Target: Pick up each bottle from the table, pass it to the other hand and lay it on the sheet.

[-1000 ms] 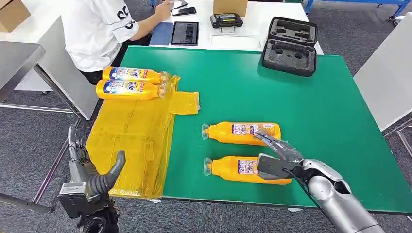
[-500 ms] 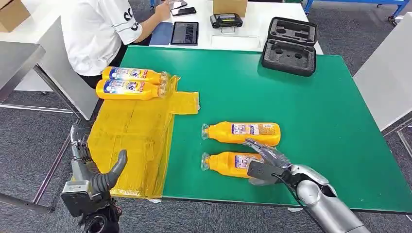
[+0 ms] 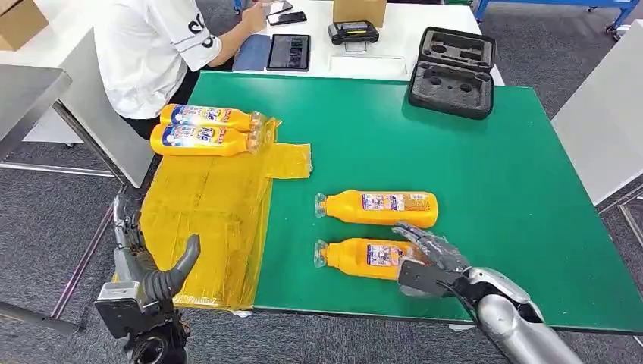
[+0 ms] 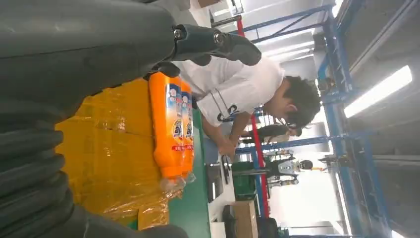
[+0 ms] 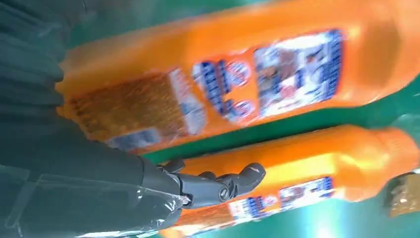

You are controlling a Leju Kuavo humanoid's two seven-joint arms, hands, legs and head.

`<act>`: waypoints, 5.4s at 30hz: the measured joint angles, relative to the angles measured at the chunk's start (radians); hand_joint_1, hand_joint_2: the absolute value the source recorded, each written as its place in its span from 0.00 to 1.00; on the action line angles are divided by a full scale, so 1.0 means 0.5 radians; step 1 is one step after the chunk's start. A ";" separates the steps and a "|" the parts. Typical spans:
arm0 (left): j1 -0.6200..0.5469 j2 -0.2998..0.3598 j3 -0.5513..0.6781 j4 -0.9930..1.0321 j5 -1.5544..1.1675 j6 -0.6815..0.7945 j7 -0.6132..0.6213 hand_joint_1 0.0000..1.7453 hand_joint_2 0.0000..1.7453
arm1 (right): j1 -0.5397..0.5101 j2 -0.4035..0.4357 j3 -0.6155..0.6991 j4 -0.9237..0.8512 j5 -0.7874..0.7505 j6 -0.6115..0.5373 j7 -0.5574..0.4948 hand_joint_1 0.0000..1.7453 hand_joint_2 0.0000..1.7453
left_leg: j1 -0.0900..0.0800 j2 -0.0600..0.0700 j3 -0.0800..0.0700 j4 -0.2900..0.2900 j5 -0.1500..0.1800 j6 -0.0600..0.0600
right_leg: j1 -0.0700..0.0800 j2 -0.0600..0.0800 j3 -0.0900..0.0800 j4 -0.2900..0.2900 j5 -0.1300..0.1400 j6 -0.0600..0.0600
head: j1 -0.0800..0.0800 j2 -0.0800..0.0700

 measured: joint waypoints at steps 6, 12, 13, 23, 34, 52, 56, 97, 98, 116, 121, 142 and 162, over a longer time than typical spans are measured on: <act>0.000 0.001 0.001 0.005 0.003 -0.017 0.000 0.00 1.00 | 0.062 -0.072 -0.048 -0.070 -0.013 0.004 0.008 0.00 1.00 | 0.000 0.000 0.000 0.000 0.000 0.000 | 0.000 0.001 0.000 0.000 0.000 0.000 | 0.000 0.000; 0.000 0.001 0.001 0.010 0.004 -0.032 0.000 0.00 1.00 | 0.090 -0.093 -0.067 -0.097 -0.010 0.008 0.042 0.00 1.00 | 0.001 0.000 0.000 0.000 0.000 0.000 | 0.001 0.000 0.000 0.000 0.000 0.000 | 0.000 0.000; 0.000 0.001 0.001 0.014 0.007 -0.036 0.000 0.00 1.00 | 0.103 -0.100 -0.075 -0.106 -0.006 0.008 0.048 0.00 1.00 | 0.001 0.000 0.000 0.000 0.000 0.000 | 0.001 0.000 0.000 0.000 0.000 0.000 | 0.001 0.000; -0.019 0.000 0.004 0.066 0.039 -0.091 0.000 0.00 1.00 | 0.151 -0.118 -0.153 -0.116 0.021 0.049 0.085 0.00 1.00 | 0.000 0.000 0.000 0.000 0.000 0.000 | 0.000 0.000 0.000 0.000 0.000 0.000 | 0.000 0.000; -0.020 -0.011 0.011 0.073 0.028 -0.090 0.000 0.00 1.00 | -0.012 -0.079 -0.121 0.050 0.046 0.127 0.059 0.00 1.00 | 0.000 0.001 -0.001 0.000 0.000 0.000 | 0.000 0.001 0.000 0.000 0.001 0.000 | 0.000 0.000; -0.024 -0.028 0.042 0.073 0.030 -0.092 0.000 0.00 1.00 | -0.239 -0.011 0.016 0.312 0.028 0.128 0.029 0.00 1.00 | 0.001 0.000 -0.001 0.000 0.001 0.001 | 0.001 0.000 0.000 0.001 0.000 0.000 | 0.001 0.000; -0.024 -0.028 0.043 0.074 0.049 -0.092 0.000 0.00 1.00 | -0.248 -0.014 0.029 0.331 0.002 0.153 0.025 0.00 1.00 | 0.000 0.000 -0.001 0.000 0.001 0.001 | 0.000 0.000 0.001 0.000 0.001 0.000 | 0.000 0.000; -0.049 -0.028 0.043 0.138 0.117 -0.133 0.000 0.00 1.00 | -0.097 -0.124 0.055 0.223 -0.030 0.130 0.009 1.00 1.00 | 0.000 0.000 0.000 0.000 0.000 0.001 | 0.001 0.000 0.000 0.000 0.000 0.000 | 0.001 0.000; -0.049 -0.028 0.043 0.138 0.117 -0.133 0.000 0.00 1.00 | -0.090 -0.120 0.048 0.223 -0.032 0.117 0.001 1.00 1.00 | 0.000 0.000 0.000 0.000 0.000 0.001 | 0.001 0.000 0.000 0.000 0.000 0.000 | 0.000 0.000; -0.047 -0.029 0.046 0.155 0.111 -0.178 -0.001 0.00 1.00 | 0.174 0.166 -0.192 0.126 -0.010 -0.150 -0.289 1.00 1.00 | 0.001 0.000 -0.001 0.000 0.000 0.000 | 0.001 0.001 0.000 0.000 0.000 0.000 | 0.000 0.000; -0.041 -0.044 0.051 0.156 0.104 -0.198 0.000 0.00 1.00 | 0.235 0.401 -0.354 0.108 -0.001 -0.202 -0.379 1.00 1.00 | 0.001 0.000 0.000 0.000 0.000 0.000 | 0.001 0.000 0.000 0.000 0.000 0.000 | 0.001 0.000; -0.031 -0.061 0.110 0.146 0.316 -0.280 0.003 0.00 1.00 | 0.237 0.525 -0.442 0.113 -0.009 -0.265 -0.450 1.00 1.00 | 0.001 0.000 0.000 0.000 0.000 0.000 | 0.001 0.000 0.000 0.000 0.000 0.000 | 0.001 0.000; -0.207 -0.054 0.151 0.624 1.139 -1.975 0.696 0.00 1.00 | 0.297 0.955 -0.540 -0.053 0.105 -0.358 -0.922 1.00 1.00 | 0.002 0.001 -0.001 0.000 0.001 0.000 | 0.001 0.001 -0.001 0.001 0.000 -0.001 | 0.001 0.000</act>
